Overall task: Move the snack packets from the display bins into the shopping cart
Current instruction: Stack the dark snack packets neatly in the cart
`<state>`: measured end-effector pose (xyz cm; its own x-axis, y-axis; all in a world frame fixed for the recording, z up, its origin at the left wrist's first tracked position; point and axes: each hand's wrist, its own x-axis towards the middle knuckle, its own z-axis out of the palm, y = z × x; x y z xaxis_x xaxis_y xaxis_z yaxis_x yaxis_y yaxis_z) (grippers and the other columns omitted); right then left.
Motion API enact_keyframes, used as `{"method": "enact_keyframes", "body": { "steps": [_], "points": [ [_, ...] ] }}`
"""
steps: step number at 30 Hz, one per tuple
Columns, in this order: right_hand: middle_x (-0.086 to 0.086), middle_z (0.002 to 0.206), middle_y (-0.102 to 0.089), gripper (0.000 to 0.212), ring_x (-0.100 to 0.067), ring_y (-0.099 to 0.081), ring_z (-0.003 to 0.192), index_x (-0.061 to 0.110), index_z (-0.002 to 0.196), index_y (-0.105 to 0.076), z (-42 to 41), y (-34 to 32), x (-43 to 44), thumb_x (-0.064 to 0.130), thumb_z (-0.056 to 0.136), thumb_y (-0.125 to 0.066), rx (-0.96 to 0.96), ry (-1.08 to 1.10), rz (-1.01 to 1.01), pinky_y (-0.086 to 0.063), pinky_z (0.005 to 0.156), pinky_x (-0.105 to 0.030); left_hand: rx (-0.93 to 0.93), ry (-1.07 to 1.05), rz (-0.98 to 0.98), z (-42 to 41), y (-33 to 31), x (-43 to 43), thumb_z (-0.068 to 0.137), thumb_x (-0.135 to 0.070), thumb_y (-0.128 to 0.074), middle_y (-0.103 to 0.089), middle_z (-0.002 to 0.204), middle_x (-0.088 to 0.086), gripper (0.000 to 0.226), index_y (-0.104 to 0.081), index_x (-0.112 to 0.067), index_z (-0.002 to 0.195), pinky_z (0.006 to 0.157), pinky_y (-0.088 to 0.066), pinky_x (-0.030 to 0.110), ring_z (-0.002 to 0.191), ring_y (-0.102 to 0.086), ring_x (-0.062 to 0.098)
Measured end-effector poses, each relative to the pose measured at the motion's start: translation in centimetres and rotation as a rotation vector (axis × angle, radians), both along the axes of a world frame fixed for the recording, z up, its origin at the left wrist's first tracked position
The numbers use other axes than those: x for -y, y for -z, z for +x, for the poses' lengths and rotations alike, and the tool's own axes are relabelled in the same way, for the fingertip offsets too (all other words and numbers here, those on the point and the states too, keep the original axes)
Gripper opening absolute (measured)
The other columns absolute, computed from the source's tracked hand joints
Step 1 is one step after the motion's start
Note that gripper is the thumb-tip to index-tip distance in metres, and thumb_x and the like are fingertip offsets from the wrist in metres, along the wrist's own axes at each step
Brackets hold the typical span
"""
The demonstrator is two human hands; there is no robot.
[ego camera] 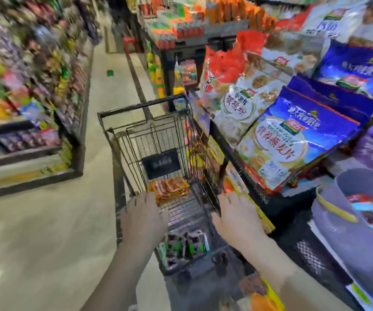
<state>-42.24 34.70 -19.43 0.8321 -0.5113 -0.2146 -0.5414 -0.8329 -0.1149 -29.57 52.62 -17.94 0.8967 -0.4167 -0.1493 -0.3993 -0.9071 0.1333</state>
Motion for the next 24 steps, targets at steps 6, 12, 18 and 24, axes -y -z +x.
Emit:
{"method": "enact_keyframes", "body": {
  "steps": [6,12,18,24],
  "points": [
    [-0.007,0.152,-0.044,0.056,-0.032,-0.042,0.136,0.017,0.153,-0.039,5.9,4.5,1.6,0.047,0.105,-0.042,-0.065,-0.172,0.06,-0.039,0.109,-0.045,-0.1,-0.192,0.025,2.0,4.1,-0.2,0.102,-0.046,-0.055,-0.052,0.153,0.002,0.057,-0.044,-0.02,0.151,0.113,-0.044,0.046,0.14,-0.048,0.03],
    [-0.008,0.153,-0.043,0.06,-0.032,-0.041,0.137,0.015,0.156,-0.034,10.5,9.8,3.6,0.048,0.106,-0.043,-0.194,-0.34,0.16,-0.04,0.109,-0.044,-0.246,-0.384,0.034,3.0,10.0,0.2,0.101,-0.044,-0.055,-0.055,0.147,0.004,0.054,-0.046,-0.019,0.148,0.105,-0.049,0.044,0.132,-0.052,0.031],
    [-0.011,0.152,-0.044,0.056,-0.035,-0.041,0.137,0.013,0.155,-0.035,13.3,15.7,3.8,0.042,0.108,-0.041,-0.378,-0.462,0.225,-0.041,0.111,-0.045,-0.365,-0.559,-0.022,3.3,18.0,0.2,0.104,-0.054,-0.052,-0.053,0.151,0.011,0.069,-0.035,-0.013,0.157,0.106,-0.05,0.046,0.135,-0.052,0.034],
    [-0.013,0.15,-0.043,0.055,-0.036,-0.041,0.135,0.01,0.153,-0.037,15.9,23.4,3.1,0.041,0.108,-0.045,-0.518,-0.524,0.266,-0.042,0.11,-0.046,-0.399,-0.739,-0.21,4.0,26.9,0.7,0.105,-0.052,-0.056,-0.054,0.152,0.014,0.074,-0.03,-0.01,0.159,0.096,-0.053,0.045,0.13,-0.059,0.036]
  ]
}}
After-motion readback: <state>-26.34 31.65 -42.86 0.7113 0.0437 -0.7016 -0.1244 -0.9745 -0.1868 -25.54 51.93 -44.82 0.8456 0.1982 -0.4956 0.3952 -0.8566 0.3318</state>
